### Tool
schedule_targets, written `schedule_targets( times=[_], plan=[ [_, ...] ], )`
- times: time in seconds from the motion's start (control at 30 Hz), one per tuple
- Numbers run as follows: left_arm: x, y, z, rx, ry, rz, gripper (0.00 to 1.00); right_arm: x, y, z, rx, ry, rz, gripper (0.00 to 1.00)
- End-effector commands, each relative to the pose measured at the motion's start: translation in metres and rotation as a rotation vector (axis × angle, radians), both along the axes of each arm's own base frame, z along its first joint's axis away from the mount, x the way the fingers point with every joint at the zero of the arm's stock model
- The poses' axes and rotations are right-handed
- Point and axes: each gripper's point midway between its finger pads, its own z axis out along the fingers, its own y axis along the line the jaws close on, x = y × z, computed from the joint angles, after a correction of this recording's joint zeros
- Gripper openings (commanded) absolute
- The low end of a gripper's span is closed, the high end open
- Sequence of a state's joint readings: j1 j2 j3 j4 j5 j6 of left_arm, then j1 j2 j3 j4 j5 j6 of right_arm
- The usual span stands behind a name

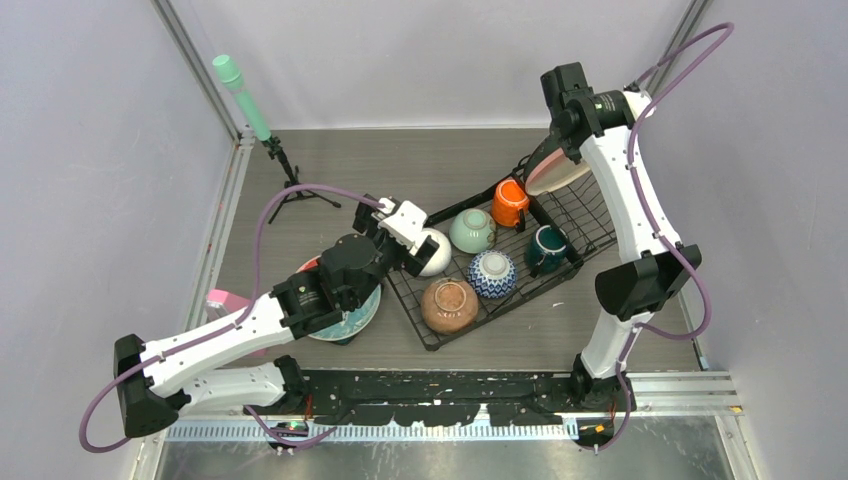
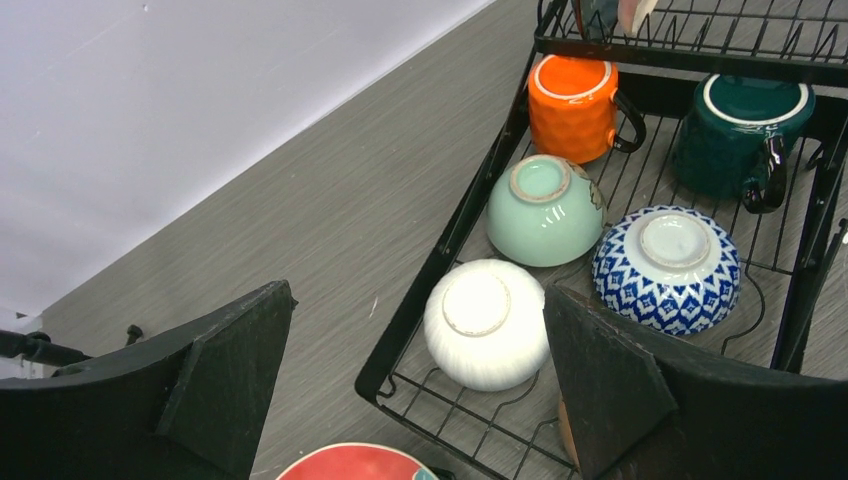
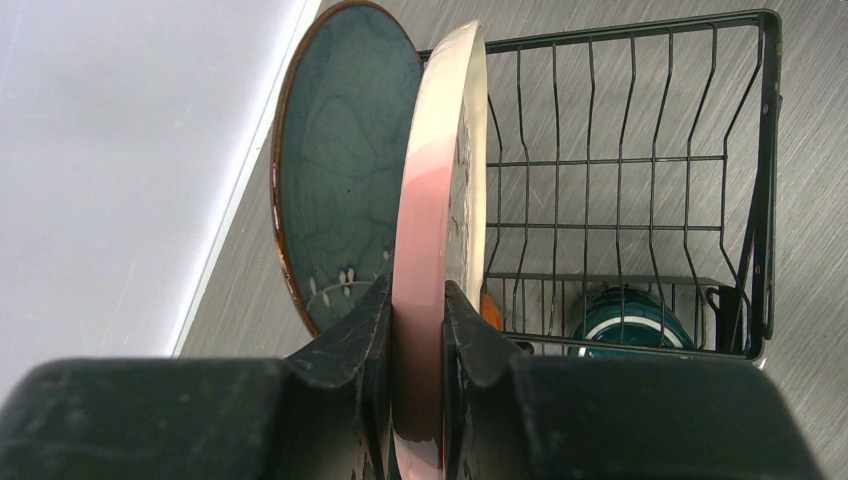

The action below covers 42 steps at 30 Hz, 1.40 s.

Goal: Load the mixed dishes into the dish rack
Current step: Insert the plate into the dish rack.

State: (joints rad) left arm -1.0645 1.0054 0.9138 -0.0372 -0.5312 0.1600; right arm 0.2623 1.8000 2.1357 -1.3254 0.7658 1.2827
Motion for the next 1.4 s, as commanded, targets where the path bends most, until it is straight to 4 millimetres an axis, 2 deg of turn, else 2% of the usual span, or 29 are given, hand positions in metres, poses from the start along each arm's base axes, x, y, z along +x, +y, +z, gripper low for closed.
schedule_targets(
  times=[0.0,0.17,0.27,0.47,0.7,0.8,0.93,1.13,1.2,1.27,1.37],
  plan=[
    [0.002,0.009,0.004,-0.031,-0.003,0.037,1.00,0.010,-0.018,0.035,-0.003,-0.148,-0.074,0.00],
    [0.003,0.008,0.003,-0.027,-0.001,0.038,1.00,0.019,-0.025,0.021,-0.022,-0.115,-0.060,0.00],
    [0.003,0.007,0.002,-0.024,0.002,0.037,1.00,0.024,-0.029,0.006,-0.033,-0.071,-0.039,0.00],
    [0.002,0.009,0.000,-0.027,0.007,0.040,1.00,0.025,-0.037,-0.014,-0.023,-0.024,-0.042,0.00],
    [0.003,0.011,-0.001,-0.025,0.009,0.049,1.00,0.041,-0.026,-0.030,0.005,0.018,0.050,0.00],
    [0.003,0.011,-0.002,-0.024,0.009,0.048,1.00,0.042,-0.023,-0.035,-0.003,0.044,0.087,0.00],
    [0.004,0.011,-0.003,-0.019,0.011,0.049,1.00,0.038,-0.022,-0.023,0.001,0.012,0.101,0.00],
    [0.006,0.008,-0.004,-0.013,0.015,0.044,1.00,0.020,-0.020,0.027,-0.026,-0.101,0.125,0.00],
    [0.006,0.006,-0.005,-0.011,0.018,0.040,0.99,0.016,-0.022,0.037,-0.048,-0.124,0.129,0.00],
    [0.006,0.005,-0.005,-0.014,0.019,0.036,0.98,0.014,-0.026,0.039,-0.076,-0.117,0.122,0.00],
    [0.007,0.004,-0.005,-0.015,0.020,0.034,0.98,0.016,-0.027,0.028,-0.099,-0.075,0.128,0.00]
  ],
)
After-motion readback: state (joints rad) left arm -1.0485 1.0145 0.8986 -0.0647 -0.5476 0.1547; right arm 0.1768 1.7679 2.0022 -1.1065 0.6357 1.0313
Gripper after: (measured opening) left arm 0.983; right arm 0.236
